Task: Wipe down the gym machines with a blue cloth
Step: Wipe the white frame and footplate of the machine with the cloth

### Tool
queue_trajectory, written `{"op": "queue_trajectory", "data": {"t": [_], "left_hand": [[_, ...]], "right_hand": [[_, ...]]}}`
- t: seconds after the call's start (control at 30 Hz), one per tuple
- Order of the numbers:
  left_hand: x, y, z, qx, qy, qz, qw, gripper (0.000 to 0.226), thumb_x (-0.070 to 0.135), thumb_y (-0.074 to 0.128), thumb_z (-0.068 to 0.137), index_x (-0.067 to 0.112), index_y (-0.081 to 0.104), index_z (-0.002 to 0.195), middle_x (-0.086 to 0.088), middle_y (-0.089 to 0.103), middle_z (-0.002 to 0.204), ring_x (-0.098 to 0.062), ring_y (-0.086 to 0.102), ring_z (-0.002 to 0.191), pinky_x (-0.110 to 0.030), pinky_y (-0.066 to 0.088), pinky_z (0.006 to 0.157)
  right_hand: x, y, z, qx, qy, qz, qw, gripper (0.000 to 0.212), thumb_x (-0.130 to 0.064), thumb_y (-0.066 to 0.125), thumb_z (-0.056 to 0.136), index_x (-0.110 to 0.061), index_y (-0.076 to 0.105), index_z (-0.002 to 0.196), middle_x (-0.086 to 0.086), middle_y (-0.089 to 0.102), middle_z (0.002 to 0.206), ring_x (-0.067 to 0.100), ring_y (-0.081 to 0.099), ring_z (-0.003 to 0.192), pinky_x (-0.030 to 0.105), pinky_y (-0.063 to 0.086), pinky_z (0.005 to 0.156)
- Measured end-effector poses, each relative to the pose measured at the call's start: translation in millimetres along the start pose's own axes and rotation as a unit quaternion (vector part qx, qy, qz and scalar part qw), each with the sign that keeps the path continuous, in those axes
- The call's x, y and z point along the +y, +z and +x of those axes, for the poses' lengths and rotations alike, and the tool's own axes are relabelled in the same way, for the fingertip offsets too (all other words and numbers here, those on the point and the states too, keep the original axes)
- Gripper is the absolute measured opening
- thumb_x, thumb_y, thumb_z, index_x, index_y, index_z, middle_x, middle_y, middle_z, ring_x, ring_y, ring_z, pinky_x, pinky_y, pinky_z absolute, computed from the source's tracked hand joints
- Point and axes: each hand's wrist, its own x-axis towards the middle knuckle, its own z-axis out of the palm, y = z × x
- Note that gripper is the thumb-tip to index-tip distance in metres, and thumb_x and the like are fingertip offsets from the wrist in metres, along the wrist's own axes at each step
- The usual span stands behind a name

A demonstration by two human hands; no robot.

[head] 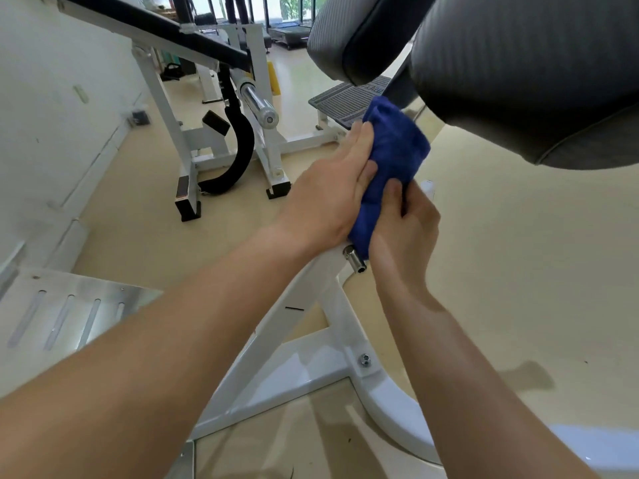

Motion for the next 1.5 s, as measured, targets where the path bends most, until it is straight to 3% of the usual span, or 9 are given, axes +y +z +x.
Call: {"op": "queue_trajectory", "data": {"t": [0.2,0.47,0.57,0.7,0.83,0.97,1.23,1.37,1.5], "left_hand": [[1.2,-0.1,-9.8,0.004,-0.024,0.008,1.000,0.060,0.041,0.042,0.102,0.021,0.022,0.155,-0.005,0.043,0.152,-0.024,0.050,0.128,-0.035,0.042,0.101],[15.5,6.8,-6.9,0.085,-0.004,0.023,0.996,0.045,0.030,0.048,0.101,0.017,0.042,0.144,-0.009,0.059,0.135,-0.028,0.063,0.103,-0.029,0.044,0.080],[10.1,0.5,-24.6,0.115,-0.032,-0.013,0.993,0.034,0.026,0.045,0.098,0.022,0.056,0.130,-0.004,0.070,0.105,-0.027,0.064,0.086,-0.037,0.050,0.075],[-7.0,-7.5,-18.7,0.158,-0.142,-0.005,0.977,0.013,0.026,0.050,0.097,0.021,0.062,0.098,0.003,0.065,0.077,-0.020,0.059,0.072,-0.037,0.047,0.065],[6.6,-0.1,4.9,0.161,-0.158,-0.152,0.962,0.034,0.034,0.053,0.097,0.032,0.062,0.129,0.005,0.071,0.112,-0.016,0.064,0.103,-0.030,0.050,0.092],[18.3,3.9,26.2,0.023,-0.091,-0.207,0.974,0.052,0.030,0.037,0.106,0.023,0.024,0.155,0.002,0.017,0.164,-0.015,0.019,0.148,-0.018,0.013,0.110],[-24.1,6.9,-23.0,0.030,-0.071,-0.101,0.992,0.046,0.029,0.033,0.107,0.026,0.034,0.152,0.011,0.030,0.158,-0.004,0.029,0.143,-0.018,0.026,0.112],[-45.6,14.3,-57.9,0.059,-0.156,-0.136,0.977,0.022,0.030,0.039,0.098,0.027,0.060,0.095,0.004,0.066,0.094,-0.025,0.060,0.083,-0.031,0.039,0.065],[-55.2,33.4,-102.1,0.063,-0.190,-0.184,0.962,0.035,0.029,0.036,0.102,0.032,0.051,0.133,-0.003,0.049,0.147,-0.021,0.054,0.123,-0.030,0.043,0.090]], "right_hand": [[-2.5,-8.6,0.1,-0.027,0.022,0.005,0.999,0.027,-0.027,0.052,0.098,-0.018,0.062,0.074,-0.006,0.062,0.063,0.016,0.059,0.063,0.036,0.049,0.064],[-18.5,-15.5,1.9,0.016,-0.002,-0.039,0.999,0.014,-0.022,0.055,0.094,-0.019,0.063,0.083,-0.009,0.065,0.069,0.007,0.059,0.064,0.030,0.044,0.064],[-17.1,-20.0,-32.3,-0.017,-0.003,-0.027,0.999,0.033,-0.015,0.055,0.091,-0.030,0.064,0.119,-0.014,0.072,0.105,0.001,0.066,0.093,0.029,0.055,0.082],[-20.4,-19.6,-57.6,-0.082,-0.048,-0.065,0.993,0.062,-0.013,0.051,0.095,-0.037,0.037,0.150,-0.020,0.033,0.156,-0.008,0.029,0.141,0.028,0.032,0.117],[-10.0,-32.2,-51.2,-0.085,-0.043,-0.149,0.984,0.052,-0.019,0.048,0.098,-0.038,0.042,0.146,-0.020,0.028,0.156,-0.007,0.024,0.141,0.027,0.029,0.116],[1.1,-45.6,-37.1,-0.048,-0.038,-0.155,0.986,0.047,-0.014,0.050,0.097,-0.030,0.049,0.142,-0.020,0.037,0.145,0.003,0.042,0.133,0.040,0.040,0.110],[5.9,-44.5,-43.9,-0.084,-0.086,-0.178,0.977,0.045,-0.023,0.044,0.096,-0.032,0.048,0.140,-0.024,0.043,0.134,0.004,0.048,0.126,0.039,0.045,0.105],[8.0,-39.8,-56.6,-0.112,-0.079,-0.181,0.974,0.044,-0.020,0.043,0.098,-0.032,0.046,0.141,-0.024,0.043,0.131,0.003,0.047,0.125,0.039,0.044,0.106],[9.8,-39.2,-66.3,-0.134,-0.089,-0.196,0.967,0.047,-0.027,0.042,0.096,-0.029,0.046,0.142,-0.018,0.045,0.136,0.005,0.047,0.126,0.039,0.044,0.105]]}}
